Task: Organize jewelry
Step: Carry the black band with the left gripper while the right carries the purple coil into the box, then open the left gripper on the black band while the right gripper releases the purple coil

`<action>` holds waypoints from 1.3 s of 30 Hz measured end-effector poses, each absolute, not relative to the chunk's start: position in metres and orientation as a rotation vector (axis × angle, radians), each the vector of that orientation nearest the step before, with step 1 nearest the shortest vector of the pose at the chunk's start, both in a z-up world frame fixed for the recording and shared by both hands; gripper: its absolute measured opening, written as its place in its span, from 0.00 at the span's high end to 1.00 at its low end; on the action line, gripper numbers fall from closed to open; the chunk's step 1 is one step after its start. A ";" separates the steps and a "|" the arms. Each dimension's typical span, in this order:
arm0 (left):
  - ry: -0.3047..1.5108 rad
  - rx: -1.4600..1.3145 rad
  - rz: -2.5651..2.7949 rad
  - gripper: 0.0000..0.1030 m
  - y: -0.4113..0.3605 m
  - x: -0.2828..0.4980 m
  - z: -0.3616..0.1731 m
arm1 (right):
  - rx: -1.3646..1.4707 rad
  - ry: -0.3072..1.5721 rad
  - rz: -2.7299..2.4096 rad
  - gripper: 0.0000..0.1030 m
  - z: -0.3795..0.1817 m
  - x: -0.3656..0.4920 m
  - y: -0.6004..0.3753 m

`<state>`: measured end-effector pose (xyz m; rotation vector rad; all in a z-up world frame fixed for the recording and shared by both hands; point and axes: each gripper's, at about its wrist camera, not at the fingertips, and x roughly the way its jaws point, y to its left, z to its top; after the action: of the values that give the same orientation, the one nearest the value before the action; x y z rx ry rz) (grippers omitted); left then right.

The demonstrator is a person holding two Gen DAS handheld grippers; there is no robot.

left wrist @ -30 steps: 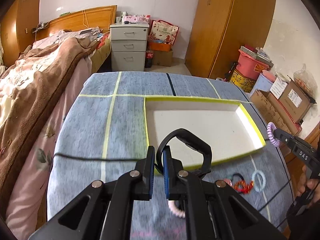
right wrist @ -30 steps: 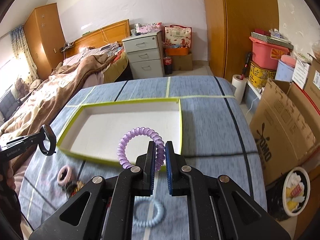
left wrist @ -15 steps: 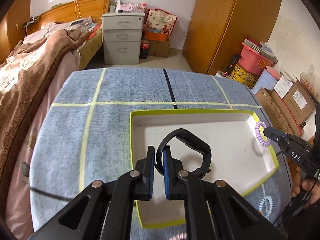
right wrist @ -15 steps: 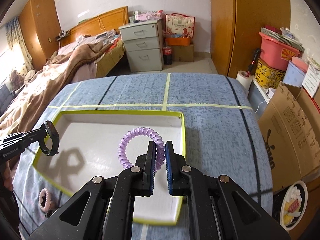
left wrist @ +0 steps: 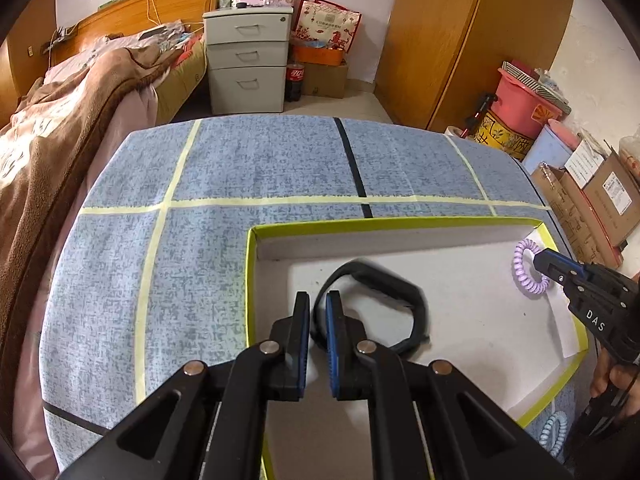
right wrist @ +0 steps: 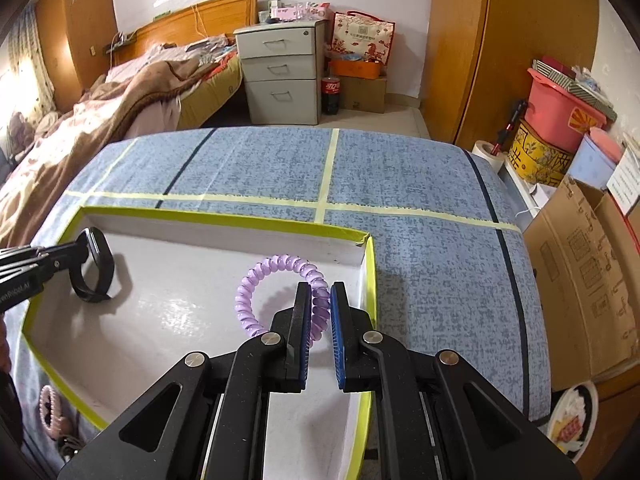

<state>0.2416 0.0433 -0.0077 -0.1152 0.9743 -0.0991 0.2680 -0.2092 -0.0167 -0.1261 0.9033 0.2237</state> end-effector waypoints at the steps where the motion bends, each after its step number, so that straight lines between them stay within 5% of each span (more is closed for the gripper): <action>1: 0.972 -0.112 -0.098 0.92 0.043 0.242 -0.008 | -0.129 0.905 0.220 0.90 -0.018 0.269 -0.209; 25: 0.984 -0.130 -0.096 0.91 0.045 0.247 -0.012 | -0.157 0.911 0.219 0.90 -0.026 0.271 -0.201; 27: 0.982 -0.135 -0.091 0.90 0.047 0.245 -0.011 | -0.151 0.906 0.222 0.84 -0.024 0.270 -0.202; 32: 0.950 -0.145 -0.113 0.66 0.047 0.233 -0.001 | -0.116 0.876 0.242 0.65 -0.015 0.263 -0.205; 39: 0.894 -0.153 -0.132 0.62 0.051 0.202 0.020 | -0.096 0.829 0.251 0.64 0.005 0.237 -0.206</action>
<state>0.2020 0.0506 0.0199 -0.1531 0.8940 -0.1316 0.2367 -0.2057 0.0046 -0.0956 0.8288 0.2511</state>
